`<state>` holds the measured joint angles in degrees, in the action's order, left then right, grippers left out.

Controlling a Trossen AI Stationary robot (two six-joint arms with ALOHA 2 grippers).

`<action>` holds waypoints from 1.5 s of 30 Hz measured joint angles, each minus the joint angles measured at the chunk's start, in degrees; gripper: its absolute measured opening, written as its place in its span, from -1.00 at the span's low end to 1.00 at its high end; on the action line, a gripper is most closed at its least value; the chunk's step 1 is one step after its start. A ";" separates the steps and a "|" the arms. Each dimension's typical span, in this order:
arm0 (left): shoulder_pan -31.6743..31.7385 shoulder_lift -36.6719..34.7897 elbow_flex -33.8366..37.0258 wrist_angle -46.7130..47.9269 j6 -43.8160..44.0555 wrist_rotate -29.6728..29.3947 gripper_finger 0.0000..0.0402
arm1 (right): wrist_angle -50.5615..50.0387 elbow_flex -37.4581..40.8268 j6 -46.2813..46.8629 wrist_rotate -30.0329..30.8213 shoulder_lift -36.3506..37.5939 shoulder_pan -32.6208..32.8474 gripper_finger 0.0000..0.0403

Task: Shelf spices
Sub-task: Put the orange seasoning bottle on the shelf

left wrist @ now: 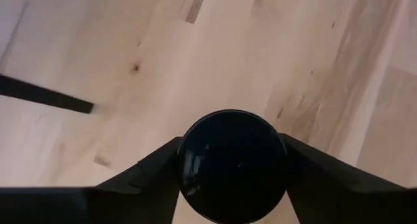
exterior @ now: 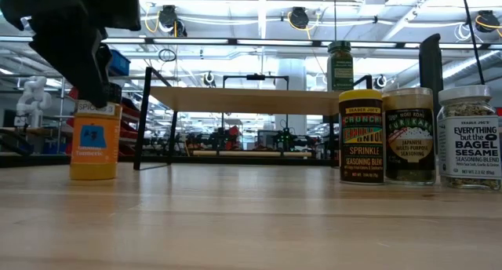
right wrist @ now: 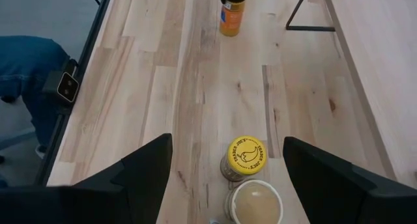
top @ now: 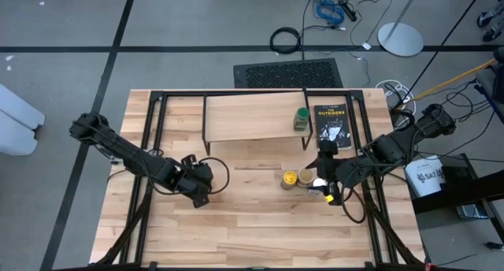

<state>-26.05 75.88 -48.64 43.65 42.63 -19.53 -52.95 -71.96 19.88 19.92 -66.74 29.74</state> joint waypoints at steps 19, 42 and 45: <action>0.55 0.04 -8.13 -0.21 -7.45 4.02 0.04 | -0.02 -0.02 -1.14 2.97 0.04 0.00 0.40; 21.97 0.13 -34.46 -4.41 -42.50 6.91 0.04 | 11.15 -0.02 -8.22 15.06 0.04 -1.80 0.40; 25.08 1.30 -36.05 -6.47 -44.64 11.37 0.04 | 13.07 -0.02 -10.34 15.65 0.04 -3.80 0.40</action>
<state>-0.97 77.17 -84.70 37.18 -2.01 -8.16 -39.89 -71.99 9.54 35.58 -66.70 25.93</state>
